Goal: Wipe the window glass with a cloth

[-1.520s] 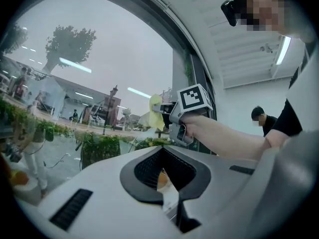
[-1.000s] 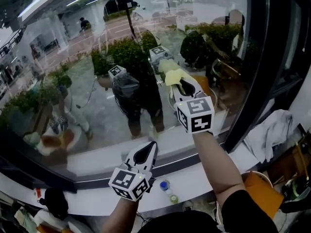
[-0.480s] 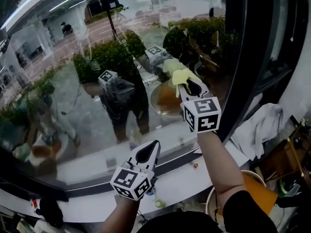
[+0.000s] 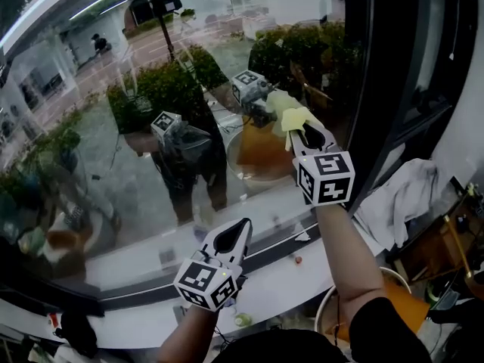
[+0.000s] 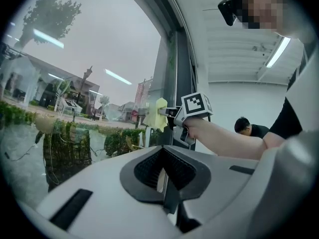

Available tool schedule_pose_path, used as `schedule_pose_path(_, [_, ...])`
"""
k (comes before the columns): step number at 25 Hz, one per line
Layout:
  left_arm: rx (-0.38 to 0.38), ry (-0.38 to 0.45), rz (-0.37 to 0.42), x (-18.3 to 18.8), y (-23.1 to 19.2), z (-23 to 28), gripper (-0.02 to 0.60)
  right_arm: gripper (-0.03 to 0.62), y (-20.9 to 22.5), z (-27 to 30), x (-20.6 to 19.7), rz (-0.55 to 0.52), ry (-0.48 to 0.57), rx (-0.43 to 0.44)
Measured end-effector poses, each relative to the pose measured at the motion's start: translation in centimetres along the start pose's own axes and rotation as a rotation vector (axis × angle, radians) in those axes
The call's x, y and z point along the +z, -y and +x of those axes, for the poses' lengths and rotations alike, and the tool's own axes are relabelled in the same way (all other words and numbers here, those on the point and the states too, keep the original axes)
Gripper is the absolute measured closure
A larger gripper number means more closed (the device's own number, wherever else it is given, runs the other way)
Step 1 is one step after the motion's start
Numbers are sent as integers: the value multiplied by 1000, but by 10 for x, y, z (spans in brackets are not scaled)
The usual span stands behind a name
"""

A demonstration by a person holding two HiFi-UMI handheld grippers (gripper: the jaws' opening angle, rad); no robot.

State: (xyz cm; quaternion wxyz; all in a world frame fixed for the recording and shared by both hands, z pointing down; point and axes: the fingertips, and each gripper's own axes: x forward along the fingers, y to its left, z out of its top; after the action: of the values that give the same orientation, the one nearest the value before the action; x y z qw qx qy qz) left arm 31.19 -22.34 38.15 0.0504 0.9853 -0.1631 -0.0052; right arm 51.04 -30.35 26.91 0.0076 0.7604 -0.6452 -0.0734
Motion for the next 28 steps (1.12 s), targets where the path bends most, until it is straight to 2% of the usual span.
schedule_pose_path(15, [31, 10, 7, 3, 13, -4, 574, 540, 21, -11, -4, 8, -5, -16])
schedule_pose_path(22, [123, 0, 20, 1, 4, -26, 574, 540, 38, -14, -15, 34, -14, -20])
schedule_pose_path(28, [233, -4, 34, 8, -20, -80, 574, 539, -12, -22, -16, 40, -2, 71])
